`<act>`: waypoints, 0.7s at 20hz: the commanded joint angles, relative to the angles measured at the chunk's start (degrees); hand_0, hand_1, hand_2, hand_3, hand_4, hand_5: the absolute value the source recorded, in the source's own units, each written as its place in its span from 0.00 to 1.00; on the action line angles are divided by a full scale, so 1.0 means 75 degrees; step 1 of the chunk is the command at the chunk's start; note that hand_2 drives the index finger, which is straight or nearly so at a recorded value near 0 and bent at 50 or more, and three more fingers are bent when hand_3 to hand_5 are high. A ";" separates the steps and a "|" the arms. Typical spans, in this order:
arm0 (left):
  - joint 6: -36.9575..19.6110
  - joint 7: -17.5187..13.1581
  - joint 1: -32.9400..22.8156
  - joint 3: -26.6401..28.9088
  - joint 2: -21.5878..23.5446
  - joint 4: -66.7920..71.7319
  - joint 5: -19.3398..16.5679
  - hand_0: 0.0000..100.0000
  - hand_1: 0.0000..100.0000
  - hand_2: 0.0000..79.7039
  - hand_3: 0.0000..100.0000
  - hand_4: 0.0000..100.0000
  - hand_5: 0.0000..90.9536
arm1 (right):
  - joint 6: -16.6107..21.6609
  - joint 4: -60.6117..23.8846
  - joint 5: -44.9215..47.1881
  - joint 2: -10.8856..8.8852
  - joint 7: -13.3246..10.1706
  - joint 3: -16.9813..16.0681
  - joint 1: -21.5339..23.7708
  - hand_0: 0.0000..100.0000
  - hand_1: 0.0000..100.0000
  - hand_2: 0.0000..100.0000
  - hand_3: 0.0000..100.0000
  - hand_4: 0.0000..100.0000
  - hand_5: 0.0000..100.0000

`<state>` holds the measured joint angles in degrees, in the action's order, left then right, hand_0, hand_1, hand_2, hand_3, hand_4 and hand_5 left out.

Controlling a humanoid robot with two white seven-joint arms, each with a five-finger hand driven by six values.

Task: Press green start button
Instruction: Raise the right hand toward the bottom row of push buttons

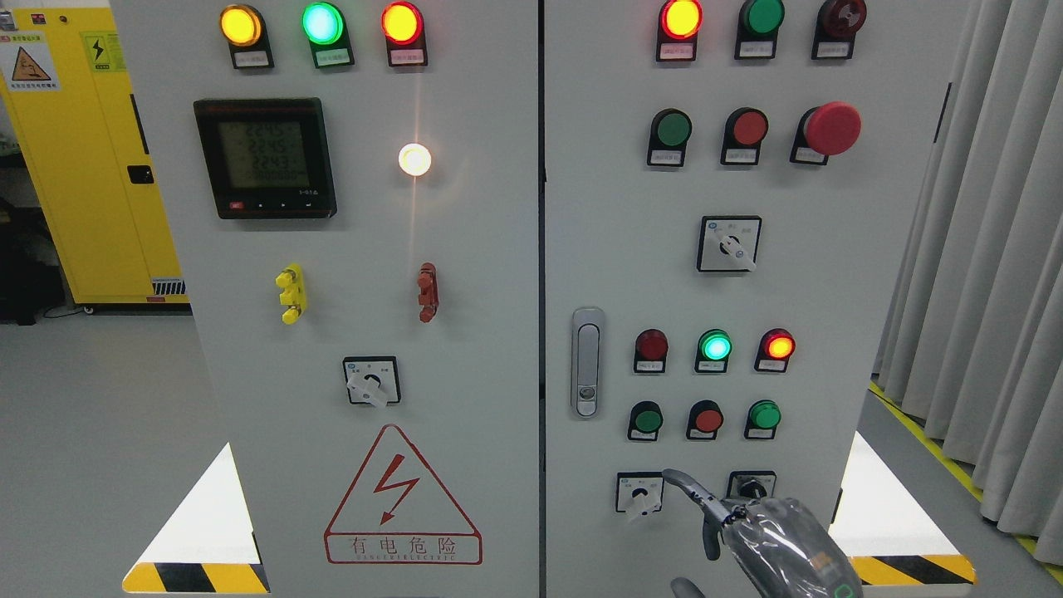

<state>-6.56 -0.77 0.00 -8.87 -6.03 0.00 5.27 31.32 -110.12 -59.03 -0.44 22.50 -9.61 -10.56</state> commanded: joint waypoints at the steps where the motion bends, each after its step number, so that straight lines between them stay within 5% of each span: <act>1: -0.0004 -0.0003 0.0187 0.0000 -0.0004 -0.0211 0.0000 0.12 0.56 0.00 0.00 0.00 0.00 | -0.0004 0.0057 -0.0320 -0.0093 0.0012 0.0120 -0.0361 0.45 0.64 0.00 0.74 0.76 0.79; 14: -0.0004 -0.0003 0.0187 0.0000 -0.0004 -0.0211 0.0000 0.12 0.56 0.00 0.00 0.00 0.00 | -0.0028 0.0960 -0.0532 -0.0081 -0.0012 0.0191 -0.0841 0.46 0.64 0.00 0.72 0.75 0.78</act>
<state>-6.54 -0.77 0.00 -8.88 -6.05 0.00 5.27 31.19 -106.74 -62.63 -0.13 22.77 -8.63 -15.40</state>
